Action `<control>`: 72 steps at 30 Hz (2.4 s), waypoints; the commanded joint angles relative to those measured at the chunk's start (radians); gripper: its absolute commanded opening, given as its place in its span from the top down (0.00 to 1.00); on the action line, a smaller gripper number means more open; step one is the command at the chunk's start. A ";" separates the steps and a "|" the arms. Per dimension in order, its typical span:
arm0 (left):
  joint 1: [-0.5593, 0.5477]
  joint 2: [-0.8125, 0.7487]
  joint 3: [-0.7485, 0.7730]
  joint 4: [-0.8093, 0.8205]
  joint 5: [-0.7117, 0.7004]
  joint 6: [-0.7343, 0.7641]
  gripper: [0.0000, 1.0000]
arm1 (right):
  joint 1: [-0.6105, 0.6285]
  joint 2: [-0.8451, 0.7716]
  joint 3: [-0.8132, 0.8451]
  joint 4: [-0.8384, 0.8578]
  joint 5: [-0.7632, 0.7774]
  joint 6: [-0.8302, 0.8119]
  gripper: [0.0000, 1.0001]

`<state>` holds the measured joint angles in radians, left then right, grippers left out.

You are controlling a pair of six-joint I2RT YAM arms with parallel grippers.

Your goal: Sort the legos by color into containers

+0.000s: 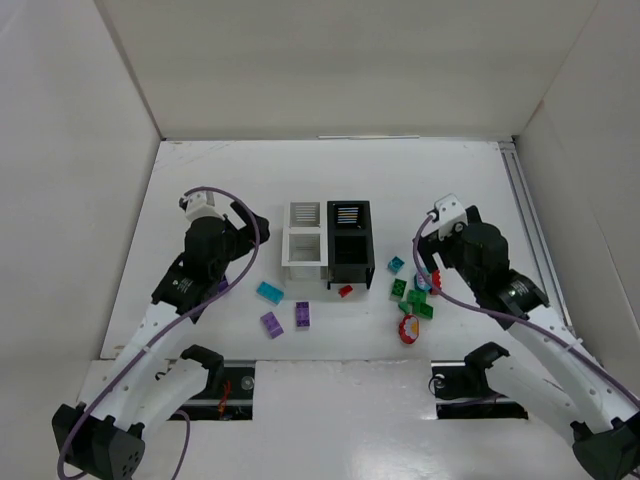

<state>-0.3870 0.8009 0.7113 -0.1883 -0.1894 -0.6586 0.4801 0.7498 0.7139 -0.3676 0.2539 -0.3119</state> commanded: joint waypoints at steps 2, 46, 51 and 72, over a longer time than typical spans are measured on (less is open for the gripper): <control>-0.007 -0.023 0.007 -0.013 -0.027 -0.024 0.00 | 0.011 0.045 -0.004 0.087 0.059 0.052 0.01; -0.007 -0.006 -0.050 -0.042 -0.036 -0.042 0.00 | -0.018 0.676 0.061 0.265 -0.300 0.042 0.73; -0.007 -0.025 -0.050 -0.042 -0.036 -0.042 0.00 | -0.018 0.544 0.117 0.191 -0.283 0.022 0.77; -0.007 -0.052 -0.079 -0.011 0.022 -0.052 0.00 | 0.301 0.856 0.674 0.196 -0.420 -0.078 0.78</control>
<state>-0.3870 0.7708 0.6502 -0.2241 -0.1856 -0.7044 0.7620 1.5692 1.3041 -0.2085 -0.1364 -0.3710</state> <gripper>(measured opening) 0.997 0.425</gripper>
